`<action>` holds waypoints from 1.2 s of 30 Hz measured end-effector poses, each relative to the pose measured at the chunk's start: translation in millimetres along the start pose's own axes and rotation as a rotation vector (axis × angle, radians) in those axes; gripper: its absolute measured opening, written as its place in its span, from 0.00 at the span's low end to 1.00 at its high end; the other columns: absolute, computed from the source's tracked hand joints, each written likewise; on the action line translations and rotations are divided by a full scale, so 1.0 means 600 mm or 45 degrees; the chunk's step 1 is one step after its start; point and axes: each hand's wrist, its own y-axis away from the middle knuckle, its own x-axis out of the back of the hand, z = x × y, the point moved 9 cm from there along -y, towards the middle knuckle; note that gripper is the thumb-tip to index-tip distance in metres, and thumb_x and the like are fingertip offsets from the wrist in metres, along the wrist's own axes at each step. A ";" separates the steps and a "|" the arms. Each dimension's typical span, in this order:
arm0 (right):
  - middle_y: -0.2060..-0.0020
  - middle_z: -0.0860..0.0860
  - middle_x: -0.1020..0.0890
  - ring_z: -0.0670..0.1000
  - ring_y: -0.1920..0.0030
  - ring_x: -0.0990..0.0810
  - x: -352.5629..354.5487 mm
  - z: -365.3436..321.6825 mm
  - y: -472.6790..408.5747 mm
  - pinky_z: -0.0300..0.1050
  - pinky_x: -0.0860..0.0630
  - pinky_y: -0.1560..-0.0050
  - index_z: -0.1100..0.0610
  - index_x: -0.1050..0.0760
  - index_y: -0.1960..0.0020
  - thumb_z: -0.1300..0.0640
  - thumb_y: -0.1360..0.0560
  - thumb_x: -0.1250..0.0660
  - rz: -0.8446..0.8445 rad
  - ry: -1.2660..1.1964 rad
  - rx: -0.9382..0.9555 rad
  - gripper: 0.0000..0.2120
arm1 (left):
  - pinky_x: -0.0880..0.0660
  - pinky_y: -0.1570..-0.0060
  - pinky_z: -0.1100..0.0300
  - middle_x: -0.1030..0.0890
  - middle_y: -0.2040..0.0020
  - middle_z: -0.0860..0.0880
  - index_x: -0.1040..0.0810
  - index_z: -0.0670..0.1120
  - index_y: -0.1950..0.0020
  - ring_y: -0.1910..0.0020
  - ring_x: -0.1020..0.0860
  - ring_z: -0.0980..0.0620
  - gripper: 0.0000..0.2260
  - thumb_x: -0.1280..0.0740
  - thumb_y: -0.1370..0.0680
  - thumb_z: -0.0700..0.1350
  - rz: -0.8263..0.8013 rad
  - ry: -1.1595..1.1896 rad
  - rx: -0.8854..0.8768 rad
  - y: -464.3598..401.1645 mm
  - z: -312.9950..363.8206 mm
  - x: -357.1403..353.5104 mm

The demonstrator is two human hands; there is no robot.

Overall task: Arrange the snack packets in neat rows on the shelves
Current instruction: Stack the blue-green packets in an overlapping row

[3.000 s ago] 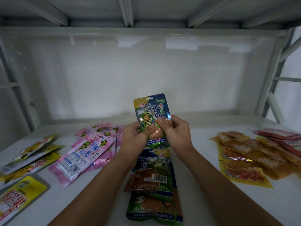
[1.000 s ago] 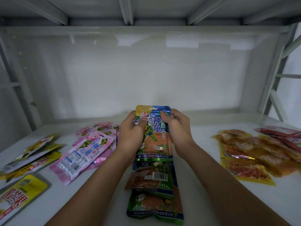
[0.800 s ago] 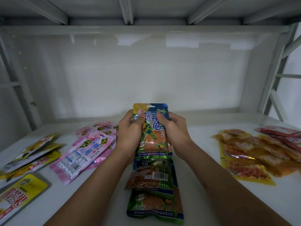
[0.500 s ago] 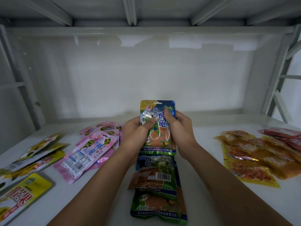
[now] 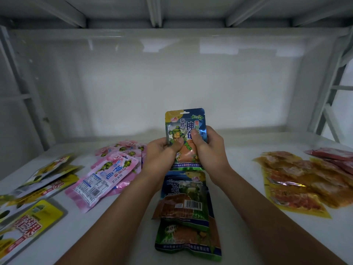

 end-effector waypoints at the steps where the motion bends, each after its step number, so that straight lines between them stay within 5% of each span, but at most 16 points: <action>1: 0.52 0.53 0.13 0.53 0.52 0.12 -0.004 0.004 0.001 0.52 0.15 0.50 0.56 0.20 0.44 0.55 0.16 0.33 -0.021 0.013 -0.032 0.06 | 0.19 0.63 0.61 0.11 0.56 0.46 0.15 0.41 0.48 0.59 0.13 0.50 0.05 0.29 0.18 0.41 0.050 -0.025 -0.059 -0.002 0.005 0.007; 4: 0.54 0.54 0.12 0.54 0.52 0.12 -0.019 0.024 0.006 0.57 0.17 0.44 0.57 0.18 0.47 0.49 0.17 0.33 -0.135 0.144 -0.142 0.12 | 0.18 0.62 0.61 0.12 0.57 0.47 0.15 0.42 0.50 0.61 0.13 0.52 0.04 0.29 0.18 0.39 0.141 -0.009 -0.171 -0.008 0.017 0.022; 11: 0.66 0.46 0.18 0.35 0.69 0.20 -0.009 0.005 0.004 0.28 0.30 0.68 0.58 0.20 0.55 0.52 0.14 0.38 -0.071 0.317 0.033 0.15 | 0.16 0.54 0.54 0.11 0.53 0.45 0.15 0.42 0.46 0.54 0.12 0.47 0.07 0.28 0.18 0.45 0.063 0.068 -0.060 -0.011 0.000 0.010; 14: 0.65 0.48 0.17 0.36 0.68 0.20 -0.003 0.003 0.002 0.32 0.27 0.66 0.60 0.19 0.55 0.53 0.14 0.39 -0.017 0.352 0.082 0.17 | 0.16 0.58 0.56 0.11 0.53 0.44 0.14 0.41 0.47 0.57 0.12 0.49 0.09 0.29 0.18 0.46 -0.057 0.005 0.037 -0.009 -0.010 -0.008; 17: 0.60 0.51 0.13 0.44 0.59 0.14 0.000 0.010 0.002 0.44 0.18 0.53 0.58 0.17 0.52 0.50 0.14 0.38 -0.023 0.252 -0.005 0.17 | 0.17 0.63 0.59 0.11 0.54 0.45 0.15 0.41 0.48 0.59 0.12 0.52 0.07 0.29 0.17 0.44 -0.040 -0.049 -0.031 -0.009 -0.004 -0.006; 20: 0.56 0.49 0.12 0.51 0.52 0.13 -0.006 0.018 0.005 0.56 0.17 0.43 0.53 0.16 0.49 0.39 0.18 0.36 -0.069 0.263 -0.087 0.18 | 0.16 0.60 0.56 0.11 0.53 0.44 0.15 0.41 0.47 0.58 0.12 0.50 0.08 0.30 0.17 0.44 -0.010 -0.116 -0.061 -0.013 -0.004 0.000; 24: 0.53 0.48 0.14 0.53 0.50 0.15 -0.003 0.020 0.008 0.59 0.19 0.42 0.49 0.18 0.49 0.22 0.31 0.41 -0.057 0.548 -0.100 0.33 | 0.18 0.65 0.61 0.12 0.54 0.46 0.16 0.42 0.48 0.61 0.13 0.54 0.06 0.32 0.16 0.42 -0.021 -0.108 -0.073 -0.011 -0.002 -0.001; 28: 0.61 0.50 0.13 0.52 0.56 0.14 0.002 0.027 0.003 0.58 0.17 0.47 0.53 0.16 0.58 0.32 0.21 0.36 -0.055 0.523 -0.092 0.26 | 0.16 0.61 0.58 0.11 0.53 0.45 0.14 0.41 0.46 0.55 0.12 0.49 0.07 0.28 0.19 0.44 -0.013 -0.077 -0.102 -0.012 0.002 0.004; 33: 0.65 0.46 0.15 0.46 0.61 0.15 -0.002 0.005 0.002 0.45 0.19 0.57 0.52 0.17 0.57 0.43 0.17 0.34 -0.040 0.514 0.093 0.17 | 0.14 0.56 0.52 0.11 0.53 0.43 0.13 0.40 0.46 0.54 0.12 0.45 0.08 0.27 0.19 0.44 0.011 -0.023 -0.123 -0.011 0.003 0.009; 36: 0.67 0.49 0.15 0.50 0.63 0.14 0.004 0.000 0.005 0.48 0.18 0.59 0.54 0.16 0.59 0.44 0.18 0.32 0.013 0.496 0.092 0.18 | 0.15 0.55 0.53 0.11 0.53 0.45 0.13 0.42 0.46 0.54 0.12 0.46 0.08 0.27 0.19 0.45 0.022 -0.051 -0.119 -0.012 0.000 0.007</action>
